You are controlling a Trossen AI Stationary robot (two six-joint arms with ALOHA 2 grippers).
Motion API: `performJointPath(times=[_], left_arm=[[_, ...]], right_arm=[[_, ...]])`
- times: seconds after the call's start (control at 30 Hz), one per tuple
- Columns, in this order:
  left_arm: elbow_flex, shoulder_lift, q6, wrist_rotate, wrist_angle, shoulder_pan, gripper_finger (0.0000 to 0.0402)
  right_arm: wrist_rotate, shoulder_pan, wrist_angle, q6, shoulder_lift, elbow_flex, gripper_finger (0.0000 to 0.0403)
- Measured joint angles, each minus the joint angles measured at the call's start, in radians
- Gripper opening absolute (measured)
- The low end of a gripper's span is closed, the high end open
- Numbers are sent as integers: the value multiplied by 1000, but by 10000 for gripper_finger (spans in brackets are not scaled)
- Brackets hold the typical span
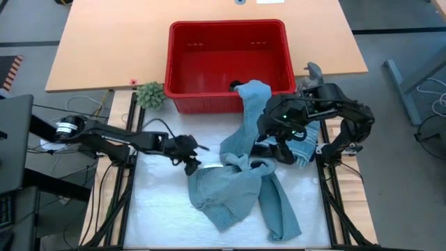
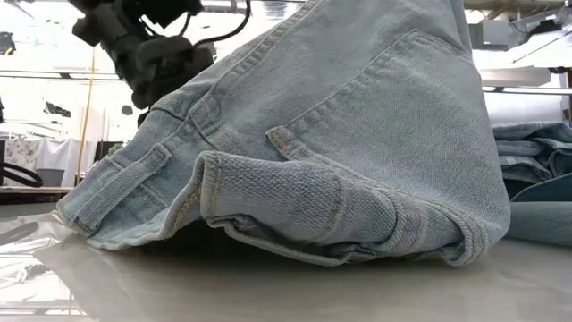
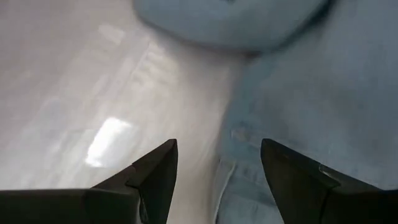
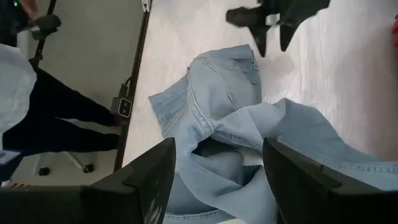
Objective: Fold Laundry from Bin
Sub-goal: Fold the blue pants
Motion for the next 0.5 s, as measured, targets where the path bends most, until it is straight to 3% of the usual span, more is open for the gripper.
performJointPath(times=[0.23, 0.5], left_arm=[[3, 213, 91, -4, 130, -44, 219], [9, 372, 121, 72, 230, -65, 219]], right_arm=[[-3, 3, 0, 64, 18, 0, 265], [-5, 31, 0, 78, 21, 0, 265]])
